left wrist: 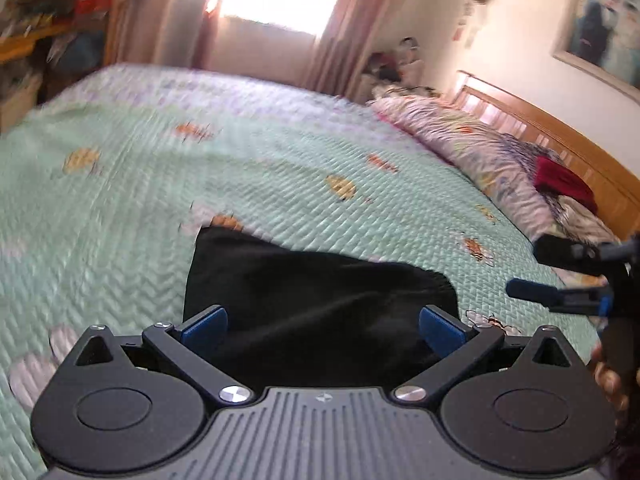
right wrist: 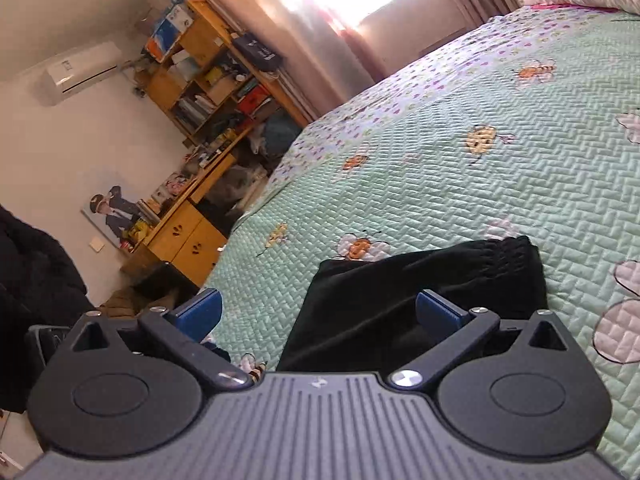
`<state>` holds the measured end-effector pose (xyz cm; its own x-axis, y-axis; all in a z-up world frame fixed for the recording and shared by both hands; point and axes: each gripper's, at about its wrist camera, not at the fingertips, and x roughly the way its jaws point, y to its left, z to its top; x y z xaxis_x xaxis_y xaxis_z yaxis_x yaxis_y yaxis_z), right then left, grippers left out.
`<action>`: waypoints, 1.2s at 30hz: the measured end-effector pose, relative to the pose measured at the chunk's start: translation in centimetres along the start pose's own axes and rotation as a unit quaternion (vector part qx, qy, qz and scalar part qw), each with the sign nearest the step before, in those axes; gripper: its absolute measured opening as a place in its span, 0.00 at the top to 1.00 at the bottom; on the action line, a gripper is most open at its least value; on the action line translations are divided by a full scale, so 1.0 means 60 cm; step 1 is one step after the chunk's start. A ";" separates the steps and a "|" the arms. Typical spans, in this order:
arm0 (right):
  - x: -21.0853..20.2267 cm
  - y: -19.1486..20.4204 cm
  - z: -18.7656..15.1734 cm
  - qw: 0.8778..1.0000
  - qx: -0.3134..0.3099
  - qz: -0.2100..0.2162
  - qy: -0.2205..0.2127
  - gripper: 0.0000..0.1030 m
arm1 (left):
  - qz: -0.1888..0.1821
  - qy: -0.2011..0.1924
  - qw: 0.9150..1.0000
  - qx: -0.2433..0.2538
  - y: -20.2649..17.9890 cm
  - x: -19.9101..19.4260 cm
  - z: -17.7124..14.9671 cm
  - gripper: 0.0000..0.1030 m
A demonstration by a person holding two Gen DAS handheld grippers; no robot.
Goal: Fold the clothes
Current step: 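Grasp the folded trousers edge with both grippers and lift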
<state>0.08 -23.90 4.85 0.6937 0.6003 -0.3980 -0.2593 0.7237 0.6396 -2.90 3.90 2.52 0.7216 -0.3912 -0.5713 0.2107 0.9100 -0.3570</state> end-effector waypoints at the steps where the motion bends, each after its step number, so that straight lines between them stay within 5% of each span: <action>1: -0.002 -0.007 -0.002 1.000 0.007 0.000 -0.006 0.00 | -0.009 -0.004 1.000 -0.013 0.006 0.000 -0.002 0.01; 3: -0.030 -0.013 -0.007 0.998 0.006 0.012 -0.062 0.00 | -0.039 -0.037 0.998 -0.024 0.020 -0.016 -0.004 0.01; 7: -0.096 -0.013 -0.020 0.979 -0.057 0.017 -0.194 0.00 | -0.018 -0.078 0.997 -0.005 0.045 -0.034 -0.005 0.01; 10: -0.067 -0.049 -0.006 0.988 -0.081 -0.057 -0.123 0.00 | -0.002 -0.015 0.999 -0.035 0.102 0.011 -0.002 0.01; 12: -0.035 -0.114 0.001 0.997 0.003 -0.055 -0.050 0.00 | 0.001 0.016 0.996 -0.090 0.151 0.040 -0.009 0.01; 17: 0.016 -0.227 -0.018 0.993 0.111 -0.021 0.020 0.00 | -0.032 0.042 0.981 -0.186 0.239 0.088 -0.027 0.01; 23: 0.053 -0.280 -0.033 0.981 0.184 -0.012 0.060 0.00 | -0.061 0.074 0.973 -0.208 0.269 0.137 -0.030 0.01; 32: 0.076 -0.309 -0.037 0.976 0.189 0.006 0.104 0.00 | -0.099 0.129 0.964 -0.209 0.290 0.218 -0.038 0.01; 36: 0.101 -0.313 -0.027 0.972 0.190 0.034 0.132 0.00 | -0.161 0.139 0.949 -0.233 0.298 0.253 -0.031 0.01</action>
<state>8.05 -33.32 -10.65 0.4737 0.7448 -0.4700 0.0041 0.5318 0.8469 10.60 14.00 -13.91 0.4545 -0.7189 -0.5260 0.0292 0.6022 -0.7978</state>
